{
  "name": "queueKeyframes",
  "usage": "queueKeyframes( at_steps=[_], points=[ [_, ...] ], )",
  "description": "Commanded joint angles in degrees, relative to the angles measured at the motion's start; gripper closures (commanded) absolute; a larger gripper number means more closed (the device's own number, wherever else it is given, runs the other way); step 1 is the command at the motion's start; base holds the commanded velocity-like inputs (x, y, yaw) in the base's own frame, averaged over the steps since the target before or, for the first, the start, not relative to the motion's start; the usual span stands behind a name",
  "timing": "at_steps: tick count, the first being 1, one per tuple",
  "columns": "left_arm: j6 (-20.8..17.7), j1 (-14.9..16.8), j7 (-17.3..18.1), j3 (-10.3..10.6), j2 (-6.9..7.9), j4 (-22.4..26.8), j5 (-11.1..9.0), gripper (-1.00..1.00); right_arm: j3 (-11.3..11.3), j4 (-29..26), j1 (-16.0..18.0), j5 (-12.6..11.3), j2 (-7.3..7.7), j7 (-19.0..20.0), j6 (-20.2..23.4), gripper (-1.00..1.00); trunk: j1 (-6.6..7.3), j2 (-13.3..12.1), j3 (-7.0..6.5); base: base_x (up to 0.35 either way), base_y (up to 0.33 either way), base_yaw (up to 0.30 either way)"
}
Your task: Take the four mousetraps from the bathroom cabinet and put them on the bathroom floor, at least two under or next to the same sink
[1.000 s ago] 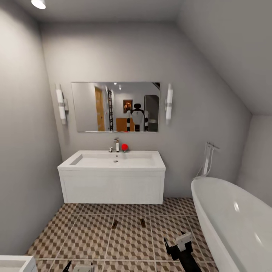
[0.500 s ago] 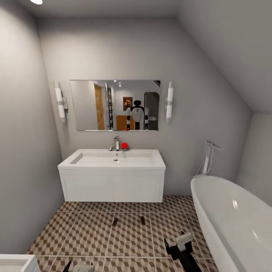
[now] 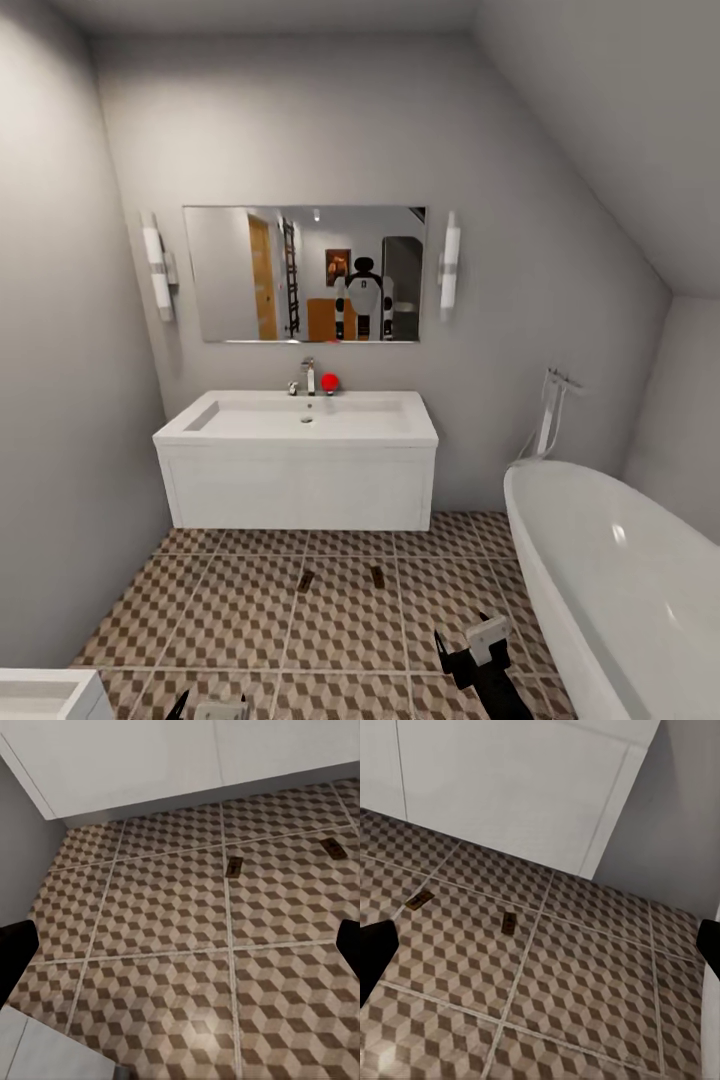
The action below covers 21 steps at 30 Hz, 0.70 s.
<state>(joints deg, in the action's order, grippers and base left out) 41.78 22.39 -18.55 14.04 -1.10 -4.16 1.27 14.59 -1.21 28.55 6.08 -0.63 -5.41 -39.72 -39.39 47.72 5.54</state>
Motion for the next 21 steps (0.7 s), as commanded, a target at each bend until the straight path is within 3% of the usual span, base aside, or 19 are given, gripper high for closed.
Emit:
queueKeyframes(
  at_steps=[1,21],
  points=[
    [0.23,0.11,-0.52,0.46,-0.04,-0.24,0.14,-1.0,0.1,0.07,0.06,0.6,-0.02,-0.57,-0.09,-1.0,0.21,-0.34,0.0,0.0,0.0,0.0],
    [0.23,0.11,-0.52,0.46,-0.04,-0.24,0.16,-1.0,0.09,0.07,0.02,0.6,-0.06,-0.57,-0.09,-1.0,4.61,-8.36,-1.78,0.0,0.0,0.0]
  ],
)
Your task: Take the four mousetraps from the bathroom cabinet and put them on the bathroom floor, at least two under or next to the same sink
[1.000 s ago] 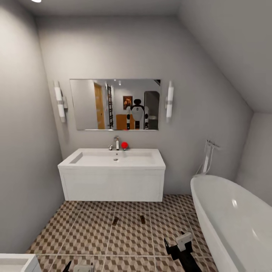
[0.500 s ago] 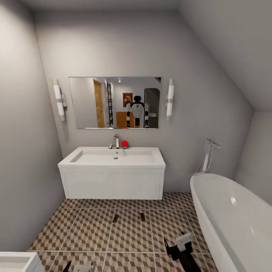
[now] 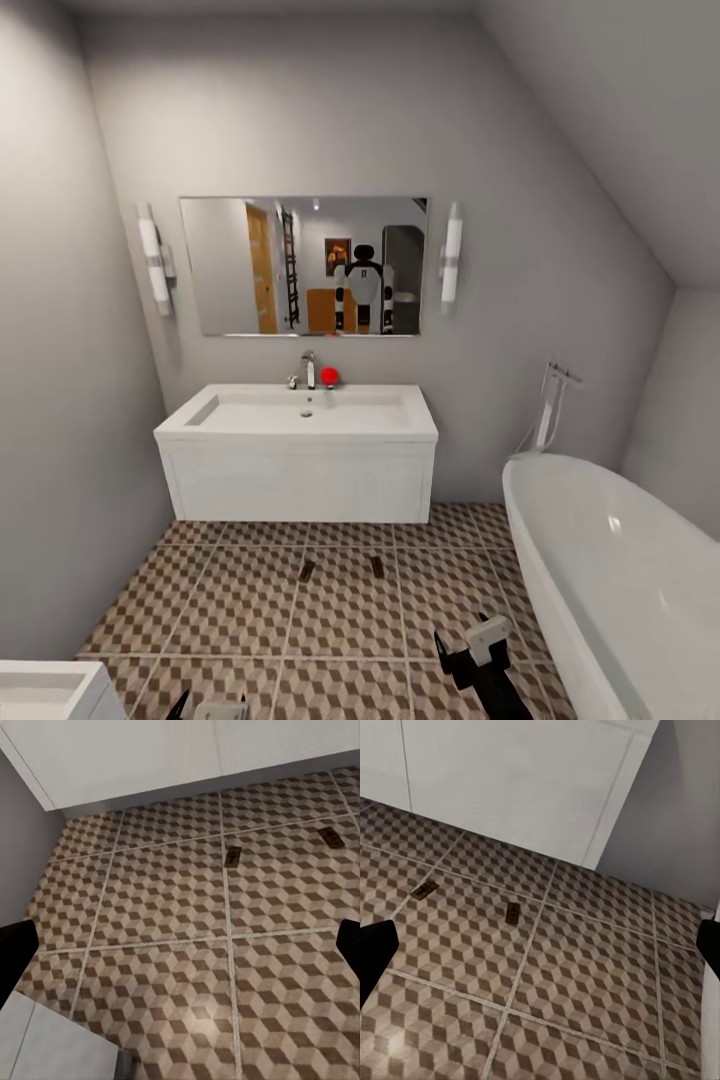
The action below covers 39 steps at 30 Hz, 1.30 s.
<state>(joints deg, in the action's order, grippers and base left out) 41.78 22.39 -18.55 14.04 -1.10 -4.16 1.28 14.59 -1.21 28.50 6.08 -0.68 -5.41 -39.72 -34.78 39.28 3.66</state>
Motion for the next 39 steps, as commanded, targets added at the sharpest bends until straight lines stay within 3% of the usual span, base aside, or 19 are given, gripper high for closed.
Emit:
queueKeyframes(
  at_steps=[1,39],
  points=[
    [0.23,0.11,-0.52,0.46,-0.04,-0.24,0.15,-1.0,0.1,0.07,0.06,0.6,-0.01,-0.57,-0.09,-1.0,0.21,-0.32,0.01,0.0,0.0,0.0],
    [0.21,0.11,-0.52,0.47,-0.04,-0.24,0.16,-1.0,0.09,0.07,0.06,0.6,-0.02,-0.57,-0.09,-1.0,8.55,-15.56,-3.37,0.0,0.0,0.0]
  ],
)
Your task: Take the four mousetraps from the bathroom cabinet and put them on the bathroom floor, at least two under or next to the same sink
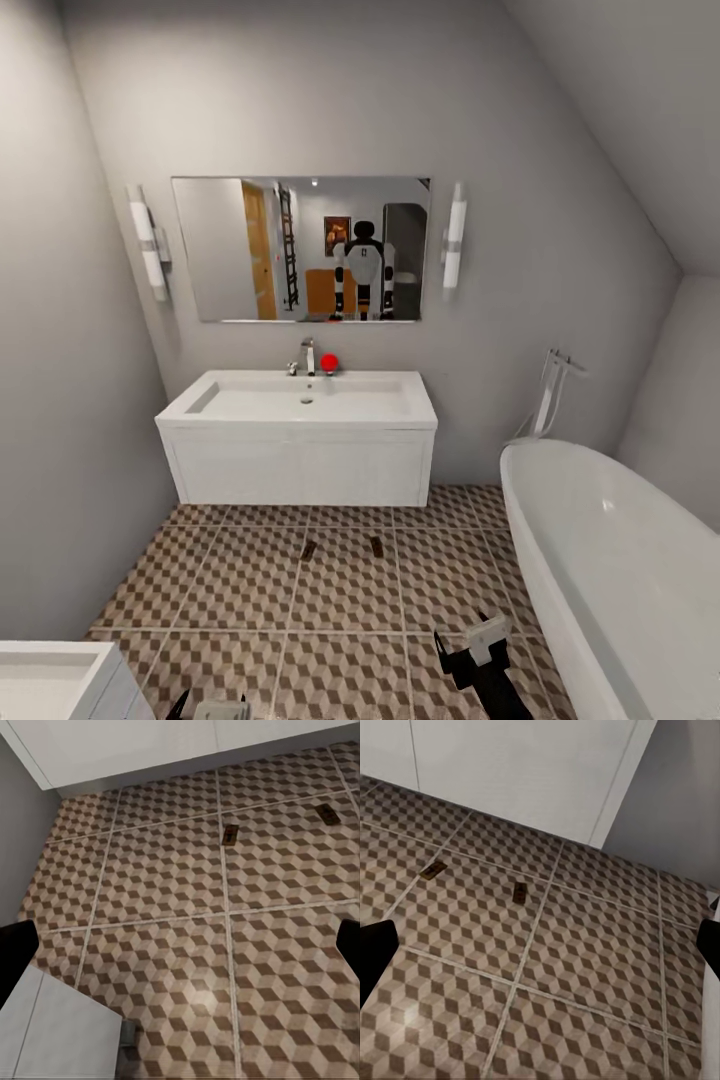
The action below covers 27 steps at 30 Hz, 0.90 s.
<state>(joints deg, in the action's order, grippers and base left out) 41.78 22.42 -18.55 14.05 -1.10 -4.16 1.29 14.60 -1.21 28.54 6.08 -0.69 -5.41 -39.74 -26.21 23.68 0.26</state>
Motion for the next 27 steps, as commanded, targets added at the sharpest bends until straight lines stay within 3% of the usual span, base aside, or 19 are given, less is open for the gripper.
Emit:
queueKeyframes(
  at_steps=[1,27],
  points=[
    [0.22,0.08,-0.52,0.46,-0.04,-0.23,0.15,-1.0,0.1,0.07,0.03,0.6,-0.01,-0.57,-0.08,-1.0,0.2,-0.37,-0.06,0.0,0.0,0.0],
    [0.22,0.08,-0.52,0.48,-0.04,-0.23,0.17,-1.0,0.12,0.07,0.04,0.6,-0.03,-0.57,-0.08,-1.0,0.42,-0.77,2.11,0.0,0.0,0.0]
  ],
)
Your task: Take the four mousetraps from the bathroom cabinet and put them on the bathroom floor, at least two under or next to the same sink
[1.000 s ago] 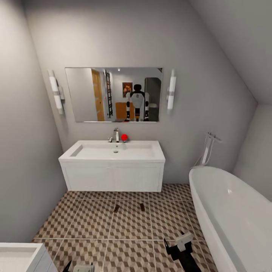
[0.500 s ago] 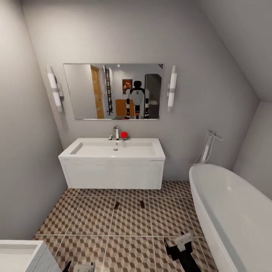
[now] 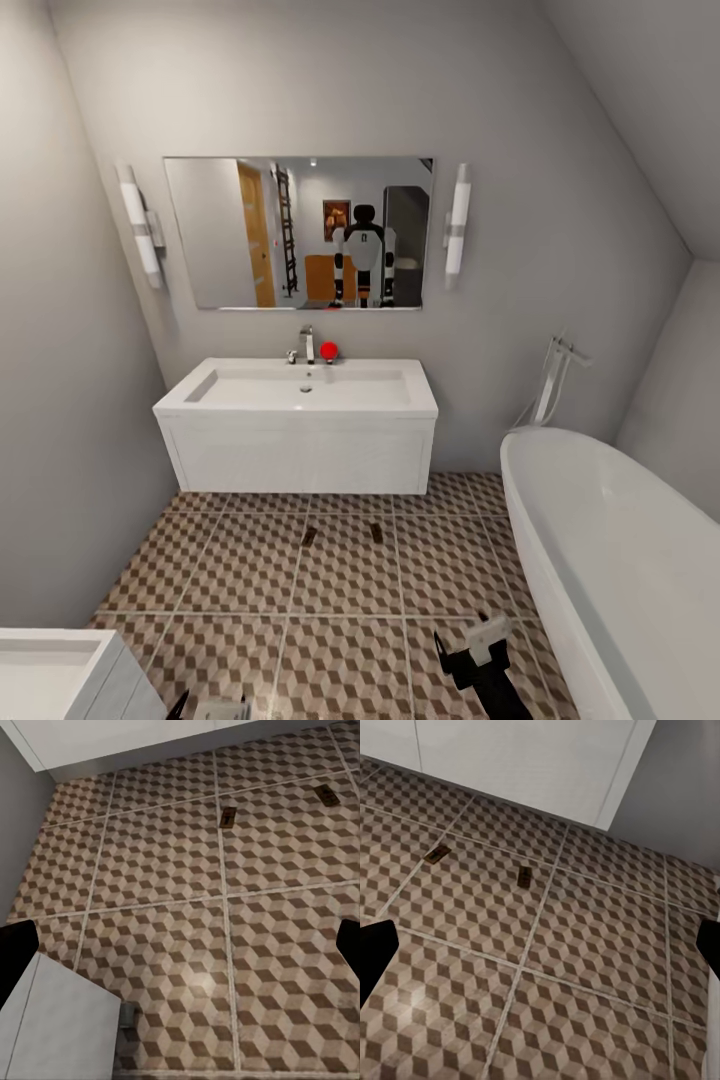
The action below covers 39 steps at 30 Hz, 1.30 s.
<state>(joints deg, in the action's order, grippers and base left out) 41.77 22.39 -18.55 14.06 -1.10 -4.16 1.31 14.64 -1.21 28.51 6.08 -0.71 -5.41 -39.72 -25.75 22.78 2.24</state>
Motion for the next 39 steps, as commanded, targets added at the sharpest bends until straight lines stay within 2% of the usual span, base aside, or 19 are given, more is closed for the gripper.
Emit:
queueKeyframes(
  at_steps=[1,39],
  points=[
    [0.24,0.11,-0.52,0.46,-0.04,-0.24,0.14,-1.0,0.09,0.07,0.06,0.6,-0.01,-0.57,-0.1,-1.0,-0.04,0.14,0.23,0.0,0.0,0.0],
    [0.25,0.11,-0.52,0.48,-0.04,-0.24,0.17,-1.0,0.08,0.07,0.05,0.6,0.0,-0.57,-0.1,-1.0,-0.04,0.14,3.5,0.0,0.0,0.0]
  ],
)
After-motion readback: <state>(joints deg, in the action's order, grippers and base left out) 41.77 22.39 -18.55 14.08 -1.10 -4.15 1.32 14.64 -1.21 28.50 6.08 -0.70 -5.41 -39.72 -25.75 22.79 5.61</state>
